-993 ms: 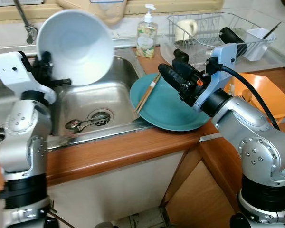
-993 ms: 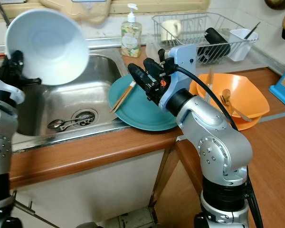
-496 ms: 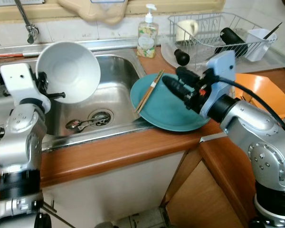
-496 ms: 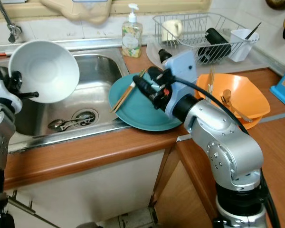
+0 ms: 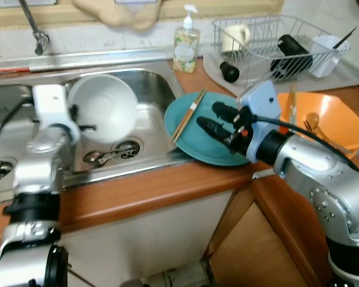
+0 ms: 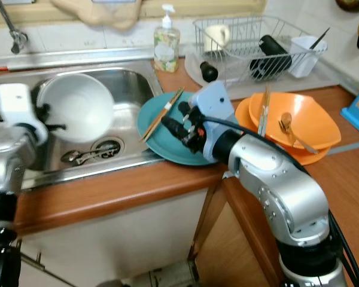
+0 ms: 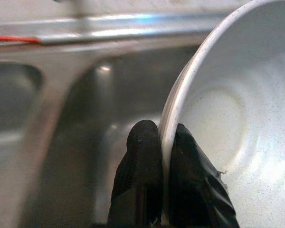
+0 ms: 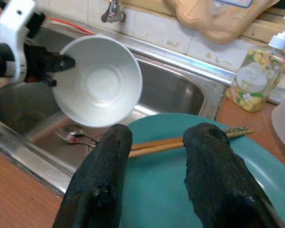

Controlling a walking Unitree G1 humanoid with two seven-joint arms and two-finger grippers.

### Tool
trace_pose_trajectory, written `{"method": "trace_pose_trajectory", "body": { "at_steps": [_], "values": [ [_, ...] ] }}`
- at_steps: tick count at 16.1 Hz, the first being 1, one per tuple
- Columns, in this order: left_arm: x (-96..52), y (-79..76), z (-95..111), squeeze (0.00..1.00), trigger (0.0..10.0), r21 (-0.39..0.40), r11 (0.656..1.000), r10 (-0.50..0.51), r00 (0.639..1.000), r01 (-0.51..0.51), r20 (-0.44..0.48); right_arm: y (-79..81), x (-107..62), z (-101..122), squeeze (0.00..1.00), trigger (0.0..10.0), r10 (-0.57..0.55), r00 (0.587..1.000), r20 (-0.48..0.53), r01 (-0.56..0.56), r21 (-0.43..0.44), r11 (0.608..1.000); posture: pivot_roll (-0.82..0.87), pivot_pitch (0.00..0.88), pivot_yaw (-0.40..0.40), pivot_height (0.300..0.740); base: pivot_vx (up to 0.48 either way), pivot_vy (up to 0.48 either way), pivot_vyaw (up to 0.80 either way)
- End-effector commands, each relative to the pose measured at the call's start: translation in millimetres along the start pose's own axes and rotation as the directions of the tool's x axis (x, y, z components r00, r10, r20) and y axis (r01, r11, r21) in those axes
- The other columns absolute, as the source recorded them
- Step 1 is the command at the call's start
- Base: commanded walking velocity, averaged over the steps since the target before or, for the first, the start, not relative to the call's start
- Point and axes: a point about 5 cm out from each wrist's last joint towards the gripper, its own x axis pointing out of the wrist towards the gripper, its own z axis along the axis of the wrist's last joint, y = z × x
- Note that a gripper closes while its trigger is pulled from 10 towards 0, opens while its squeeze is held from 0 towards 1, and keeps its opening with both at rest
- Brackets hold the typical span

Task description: Kitchen organization

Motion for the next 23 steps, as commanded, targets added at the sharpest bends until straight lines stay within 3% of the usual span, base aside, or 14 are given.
{"method": "trace_pose_trajectory", "body": {
  "at_steps": [1,2,5,7,8,10,11,12,13,20,23],
  "values": [
    [4.8,-7.0,7,0.0,1.9,0.022,0.999,-0.027,0.999,0.027,0.021,-1.6,-1.6,-2,0.0,10.0,-0.024,0.999,-0.022,0.023,-0.012,1.0,-0.12,0.0,0.028,0.74,0.0,0.0,0.0],
    [7.7,-10.5,4,0.0,2.7,0.034,0.999,-0.035,0.999,0.035,0.011,-2.0,-1.6,-2,0.0,10.0,-0.034,0.999,-0.024,0.034,-0.008,0.999,-0.12,0.0,0.028,0.74,0.0,0.0,0.0],
    [15.6,-23.5,-4,0.0,3.8,0.052,0.994,-0.092,0.995,0.094,-0.041,-1.9,-1.9,-4,0.0,10.0,-0.037,0.999,-0.029,0.037,-0.008,0.999,-0.12,0.0,0.03,0.74,0.0,0.0,0.0],
    [21.0,-31.2,-8,0.0,7.2,0.066,0.989,-0.129,0.988,0.134,-0.082,-1.3,-2.0,-5,0.0,10.0,-0.033,0.999,-0.034,0.032,-0.011,0.999,-0.12,0.0,0.027,0.74,0.0,0.0,0.0],
    [22.6,-32.7,-10,0.0,10.0,0.084,0.986,-0.134,0.986,0.142,-0.1,-1.1,-1.9,-5,0.0,10.0,-0.033,0.999,-0.035,0.033,-0.012,0.999,-0.12,0.0,0.027,0.74,0.0,0.0,0.0],
    [25.8,-37.4,-17,0.0,10.0,0.109,0.976,-0.168,0.972,0.188,-0.164,-0.4,-1.8,-6,0.0,10.0,-0.032,0.999,-0.041,0.032,-0.016,0.999,-0.13,0.0,0.033,0.74,0.0,0.0,0.0],
    [26.0,-38.1,-19,0.18,10.0,0.113,0.975,-0.173,0.97,0.194,-0.173,-0.2,-1.8,-6,0.0,10.0,-0.033,0.999,-0.041,0.033,-0.017,0.999,-0.13,0.0,0.036,0.74,0.0,0.0,0.0],
    [26.1,-38.7,-21,0.89,10.0,0.122,0.972,-0.179,0.967,0.203,-0.183,-0.1,-1.7,-6,0.0,10.0,-0.037,0.998,-0.042,0.036,-0.018,0.999,-0.13,0.0,0.038,0.74,0.0,0.0,0.0],
    [25.7,-39.4,-23,1.0,10.0,0.124,0.969,-0.186,0.964,0.212,-0.19,-0.8,-1.9,-7,0.0,10.0,-0.048,0.998,-0.042,0.047,-0.022,0.999,-0.13,0.0,0.038,0.74,0.0,0.0,0.0],
    [24.0,-31.2,-30,1.0,10.0,0.122,0.97,-0.186,0.964,0.212,-0.192,-7.9,-1.3,-8,0.0,10.0,-0.104,0.994,-0.043,0.104,-0.011,0.995,-0.12,0.0,0.032,0.74,0.0,0.0,0.0],
    [18.7,-36.3,-16,1.0,10.0,0.113,0.967,-0.228,0.974,0.227,0.001,-14.7,-2.5,-13,0.0,10.0,-0.171,0.983,-0.064,0.172,0.011,0.985,-0.11,0.0,0.017,0.74,0.0,0.0,0.0]
  ]
}}
